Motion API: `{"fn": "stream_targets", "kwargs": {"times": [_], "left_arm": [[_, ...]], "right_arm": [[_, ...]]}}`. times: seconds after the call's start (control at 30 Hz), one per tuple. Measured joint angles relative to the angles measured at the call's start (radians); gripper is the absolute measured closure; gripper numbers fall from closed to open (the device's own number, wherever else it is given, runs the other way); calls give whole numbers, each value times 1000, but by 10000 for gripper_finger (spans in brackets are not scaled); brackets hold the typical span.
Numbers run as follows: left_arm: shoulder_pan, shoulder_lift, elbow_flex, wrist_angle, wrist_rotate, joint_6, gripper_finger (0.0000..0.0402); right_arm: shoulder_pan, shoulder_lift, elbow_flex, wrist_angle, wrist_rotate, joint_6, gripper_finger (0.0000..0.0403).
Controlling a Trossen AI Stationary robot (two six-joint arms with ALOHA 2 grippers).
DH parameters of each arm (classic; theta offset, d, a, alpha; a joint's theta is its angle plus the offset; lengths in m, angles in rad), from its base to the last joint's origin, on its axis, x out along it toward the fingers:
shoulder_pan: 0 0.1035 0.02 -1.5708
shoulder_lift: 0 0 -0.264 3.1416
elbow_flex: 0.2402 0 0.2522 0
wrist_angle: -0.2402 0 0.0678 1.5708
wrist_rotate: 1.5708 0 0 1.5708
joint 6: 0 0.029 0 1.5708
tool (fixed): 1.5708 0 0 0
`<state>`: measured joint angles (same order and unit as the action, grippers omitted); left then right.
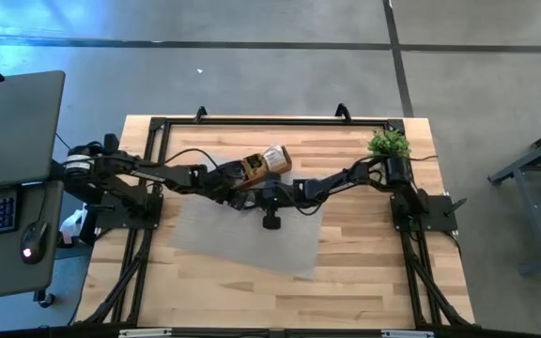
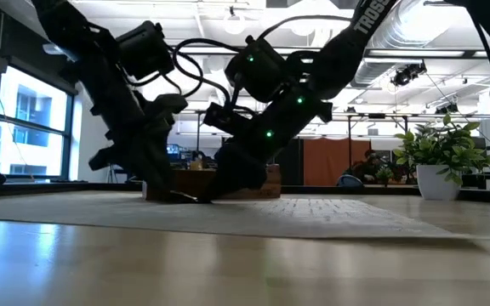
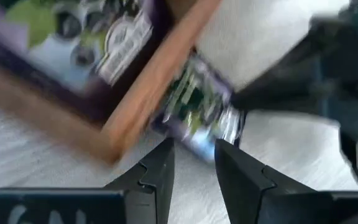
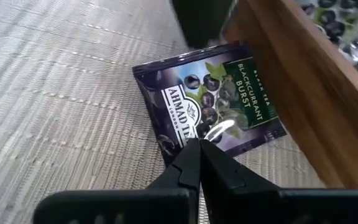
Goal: Pick & Place Tea
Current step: Put the purple tea bag into the left section of the wooden organizer
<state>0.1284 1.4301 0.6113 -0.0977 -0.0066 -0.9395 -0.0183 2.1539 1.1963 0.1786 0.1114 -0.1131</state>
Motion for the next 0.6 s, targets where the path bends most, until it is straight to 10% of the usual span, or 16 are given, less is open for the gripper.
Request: {"fn": "stream_targets", "kwargs": {"times": [0.6], "left_arm": [[2,77,0,47,27,-78,289]], "right_arm": [[2,2,0,4,-41,0,402]]}}
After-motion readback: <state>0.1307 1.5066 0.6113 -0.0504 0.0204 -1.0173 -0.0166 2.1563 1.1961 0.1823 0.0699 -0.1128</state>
